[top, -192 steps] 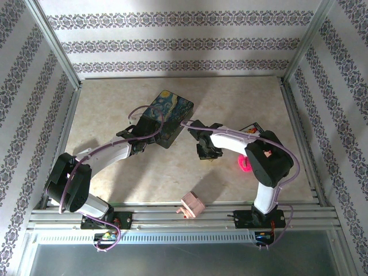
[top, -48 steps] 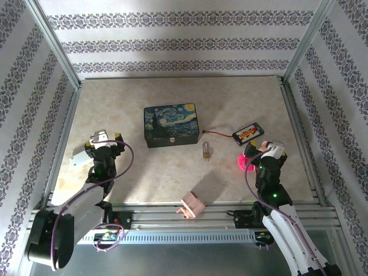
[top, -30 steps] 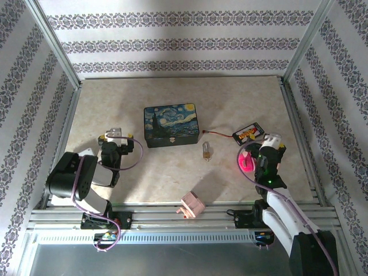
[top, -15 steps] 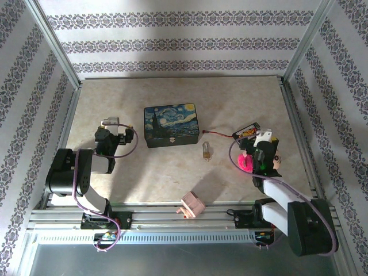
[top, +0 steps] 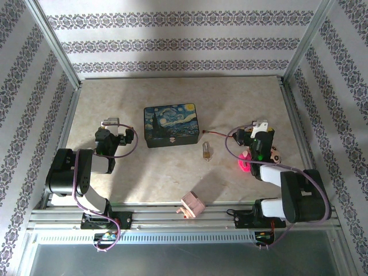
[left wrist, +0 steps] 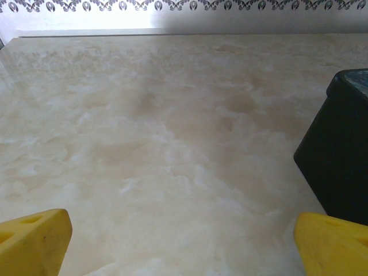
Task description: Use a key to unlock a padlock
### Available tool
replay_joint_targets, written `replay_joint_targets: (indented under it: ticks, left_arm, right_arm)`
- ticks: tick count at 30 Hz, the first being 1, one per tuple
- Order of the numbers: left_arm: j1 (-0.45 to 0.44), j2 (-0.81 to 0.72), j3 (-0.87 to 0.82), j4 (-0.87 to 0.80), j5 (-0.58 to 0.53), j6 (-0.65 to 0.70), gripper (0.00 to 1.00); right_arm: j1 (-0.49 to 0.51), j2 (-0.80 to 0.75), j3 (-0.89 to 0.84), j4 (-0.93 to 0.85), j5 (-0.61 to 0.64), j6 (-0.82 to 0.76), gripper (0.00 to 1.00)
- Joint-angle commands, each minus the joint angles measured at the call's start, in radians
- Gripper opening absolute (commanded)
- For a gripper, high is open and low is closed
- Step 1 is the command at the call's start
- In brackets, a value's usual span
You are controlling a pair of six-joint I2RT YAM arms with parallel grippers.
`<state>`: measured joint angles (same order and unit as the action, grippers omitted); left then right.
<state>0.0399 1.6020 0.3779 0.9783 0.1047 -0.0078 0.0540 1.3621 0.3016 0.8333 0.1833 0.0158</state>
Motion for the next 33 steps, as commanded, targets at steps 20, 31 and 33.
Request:
replay_joint_targets:
  ticks: [20, 31, 33]
  left_arm:
    - [0.004, -0.01, 0.003, -0.015, 0.036, -0.002, 0.99]
    - [0.005, -0.009, 0.003, -0.016, 0.037, -0.001, 0.99]
    - [0.005, -0.01, 0.003, -0.017, 0.036, -0.001, 0.99]
  right_arm:
    - [-0.068, 0.167, 0.066, 0.134, -0.312, 0.007, 0.98]
    - [-0.067, 0.169, 0.073, 0.123, -0.245, 0.026, 0.98]
    - [-0.066, 0.17, 0.073, 0.124, -0.245, 0.026, 0.98]
